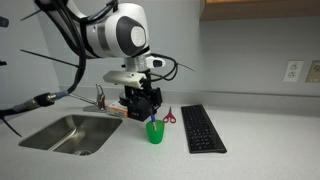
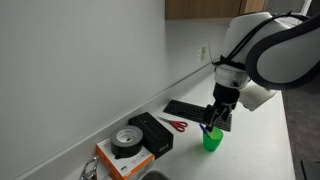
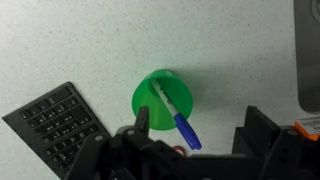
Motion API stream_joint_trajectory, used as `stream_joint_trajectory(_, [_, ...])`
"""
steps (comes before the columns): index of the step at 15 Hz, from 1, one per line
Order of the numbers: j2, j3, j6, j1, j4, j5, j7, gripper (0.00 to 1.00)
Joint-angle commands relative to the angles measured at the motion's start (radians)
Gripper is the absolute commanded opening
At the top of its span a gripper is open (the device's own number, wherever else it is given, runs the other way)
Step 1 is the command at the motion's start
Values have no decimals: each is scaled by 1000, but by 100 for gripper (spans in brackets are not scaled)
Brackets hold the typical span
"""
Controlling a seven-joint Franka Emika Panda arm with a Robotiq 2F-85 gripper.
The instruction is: Remove the marker out of the cup
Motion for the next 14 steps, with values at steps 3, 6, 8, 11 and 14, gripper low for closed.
stream_joint_trajectory(3, [149, -41, 98, 19, 111, -67, 117, 100])
stream_joint_trajectory(6, [191, -66, 108, 40, 144, -102, 166, 100])
stream_joint_trajectory(8, [198, -75, 97, 57, 151, -115, 183, 100])
stream_joint_trajectory(11, [195, -63, 76, 69, 150, -90, 161, 100])
stream_joint_trajectory(14, [190, -64, 73, 84, 142, -99, 160, 100])
